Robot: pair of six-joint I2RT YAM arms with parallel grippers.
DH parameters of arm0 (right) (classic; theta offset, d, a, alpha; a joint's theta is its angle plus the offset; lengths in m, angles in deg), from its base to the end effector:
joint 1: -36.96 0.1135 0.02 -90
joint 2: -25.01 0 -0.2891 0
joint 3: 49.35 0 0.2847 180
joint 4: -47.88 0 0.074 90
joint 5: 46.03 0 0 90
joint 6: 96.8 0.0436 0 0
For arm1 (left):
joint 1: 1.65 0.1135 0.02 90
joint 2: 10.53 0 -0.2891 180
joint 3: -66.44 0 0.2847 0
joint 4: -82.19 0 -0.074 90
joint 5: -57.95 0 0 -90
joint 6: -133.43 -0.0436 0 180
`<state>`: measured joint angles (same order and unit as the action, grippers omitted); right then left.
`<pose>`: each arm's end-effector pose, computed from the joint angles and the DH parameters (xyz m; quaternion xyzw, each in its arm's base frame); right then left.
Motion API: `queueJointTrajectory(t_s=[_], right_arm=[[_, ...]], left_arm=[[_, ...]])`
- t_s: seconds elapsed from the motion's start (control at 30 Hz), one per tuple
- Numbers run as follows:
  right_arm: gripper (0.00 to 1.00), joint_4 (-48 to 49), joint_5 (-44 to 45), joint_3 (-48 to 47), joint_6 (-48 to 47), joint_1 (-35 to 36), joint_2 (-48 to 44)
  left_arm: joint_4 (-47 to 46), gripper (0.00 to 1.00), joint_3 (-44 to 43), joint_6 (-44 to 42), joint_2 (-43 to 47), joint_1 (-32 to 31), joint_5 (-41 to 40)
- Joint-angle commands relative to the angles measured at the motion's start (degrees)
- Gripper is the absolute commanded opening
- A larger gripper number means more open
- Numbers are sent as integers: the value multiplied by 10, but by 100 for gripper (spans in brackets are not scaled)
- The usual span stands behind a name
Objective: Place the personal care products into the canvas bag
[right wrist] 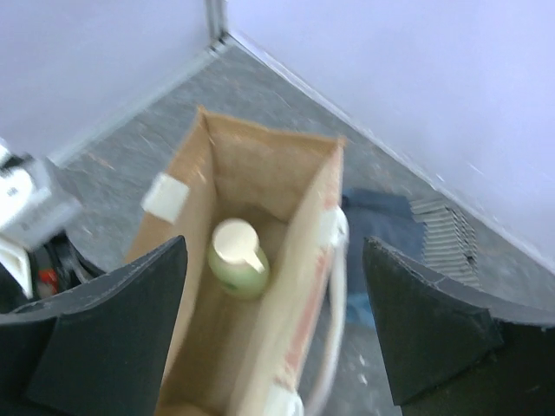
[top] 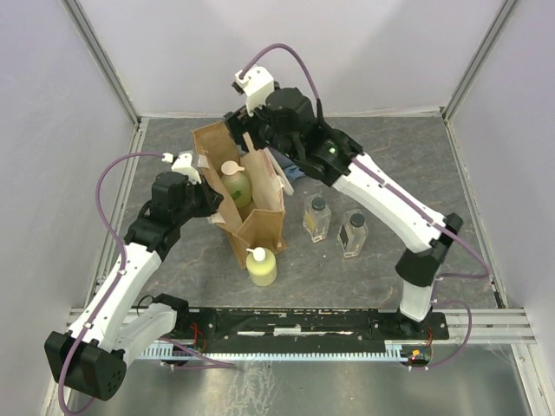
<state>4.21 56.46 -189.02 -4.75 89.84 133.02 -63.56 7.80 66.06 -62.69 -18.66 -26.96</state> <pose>0.2886 0.3657 0.5136 -0.2697 0.7272 0.2135 0.5940 0.2183 -0.0708 0.3192 -0.0190 0.8554 -0.2108 0.4728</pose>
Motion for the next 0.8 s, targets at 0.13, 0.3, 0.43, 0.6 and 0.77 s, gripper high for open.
queueJointTrajectory(t_s=[0.13, 0.3, 0.43, 0.6, 0.77], right_arm=[[97, -44, 234, 217, -19, 3, -178], [98, -98, 281, 345, 16, -6, -270], [99, -115, 256, 419, 51, -19, -321], [99, -112, 201, 474, 84, -24, -336], [99, -75, 132, 525, 107, -24, -338]], left_arm=[[-14, 19, 3, 9, 6, -3, 14], [-13, 19, 2, 6, 3, -3, 15], [-13, 19, 1, 6, 1, -3, 16], [-13, 19, 3, 6, 0, -3, 15], [-10, 19, 4, 6, 4, -3, 14]])
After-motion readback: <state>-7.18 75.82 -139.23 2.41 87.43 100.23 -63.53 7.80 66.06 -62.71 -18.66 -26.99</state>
